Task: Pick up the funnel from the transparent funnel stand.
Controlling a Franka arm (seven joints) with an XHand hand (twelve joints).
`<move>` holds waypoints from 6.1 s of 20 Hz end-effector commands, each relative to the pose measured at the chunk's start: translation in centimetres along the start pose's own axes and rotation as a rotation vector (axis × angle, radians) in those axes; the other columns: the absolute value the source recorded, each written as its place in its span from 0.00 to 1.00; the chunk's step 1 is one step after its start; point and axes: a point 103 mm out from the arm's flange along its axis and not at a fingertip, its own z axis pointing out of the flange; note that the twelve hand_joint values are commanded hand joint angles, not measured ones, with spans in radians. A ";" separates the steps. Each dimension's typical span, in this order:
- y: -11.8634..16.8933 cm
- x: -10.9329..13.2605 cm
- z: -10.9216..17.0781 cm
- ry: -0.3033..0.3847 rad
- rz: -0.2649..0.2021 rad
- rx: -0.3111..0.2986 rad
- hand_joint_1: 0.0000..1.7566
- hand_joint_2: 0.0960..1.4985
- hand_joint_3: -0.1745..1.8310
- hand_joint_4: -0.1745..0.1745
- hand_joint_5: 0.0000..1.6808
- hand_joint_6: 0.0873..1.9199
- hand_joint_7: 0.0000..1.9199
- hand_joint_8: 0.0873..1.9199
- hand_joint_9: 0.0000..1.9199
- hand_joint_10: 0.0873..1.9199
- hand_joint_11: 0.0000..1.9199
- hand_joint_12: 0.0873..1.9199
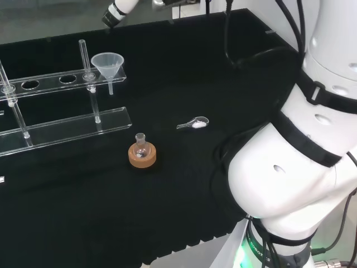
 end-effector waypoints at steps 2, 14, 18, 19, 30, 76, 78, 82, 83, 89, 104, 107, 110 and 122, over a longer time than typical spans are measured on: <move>2.2 1.3 1.6 -0.060 -0.022 0.094 0.24 0.38 0.09 0.42 0.06 0.00 0.12 0.23 0.00 0.31 0.00 0.15; 6.5 1.5 5.1 -0.092 -0.027 0.155 0.26 0.39 0.09 0.38 0.00 0.00 0.04 0.22 0.00 0.20 0.00 0.05; 7.6 1.7 5.7 -0.086 -0.018 0.200 0.25 0.39 0.09 0.38 0.00 0.00 0.04 0.22 0.00 0.20 0.00 0.05; 7.7 1.9 5.8 -0.091 -0.022 0.208 0.25 0.39 0.09 0.38 0.00 0.00 0.04 0.22 0.00 0.20 0.00 0.05; 7.6 2.8 6.4 -0.094 -0.018 0.244 0.25 0.40 0.09 0.38 0.00 0.00 0.03 0.22 0.00 0.19 0.00 0.05; 10.3 3.8 10.8 -0.066 -0.005 0.352 0.28 0.42 0.09 0.39 0.00 0.00 0.01 0.23 0.00 0.20 0.00 0.10; 10.3 3.8 10.9 -0.067 -0.005 0.354 0.28 0.42 0.09 0.39 0.00 0.00 0.01 0.23 0.00 0.20 0.00 0.10; 10.5 3.8 11.1 -0.067 0.000 0.349 0.28 0.42 0.10 0.40 0.00 0.00 0.03 0.24 0.00 0.21 0.00 0.09; 10.6 3.8 11.1 -0.066 0.002 0.346 0.29 0.42 0.10 0.40 0.00 0.00 0.03 0.24 0.00 0.21 0.00 0.09; 10.7 3.8 11.1 -0.062 0.008 0.341 0.30 0.43 0.10 0.41 0.02 0.00 0.06 0.25 0.00 0.26 0.00 0.08; 10.9 3.8 11.2 -0.075 0.039 0.328 0.31 0.46 0.10 0.46 0.19 0.00 0.22 0.24 0.04 0.36 0.00 0.16; 10.8 3.7 11.0 -0.073 0.047 0.321 0.32 0.46 0.10 0.46 0.21 0.00 0.24 0.23 0.06 0.36 0.00 0.18; 10.7 3.7 11.0 -0.071 0.051 0.317 0.33 0.47 0.11 0.45 0.23 0.00 0.26 0.23 0.08 0.35 0.00 0.20; 10.6 3.8 10.9 -0.011 0.052 0.250 0.38 0.48 0.11 0.46 0.34 0.00 0.39 0.19 0.17 0.30 0.00 0.31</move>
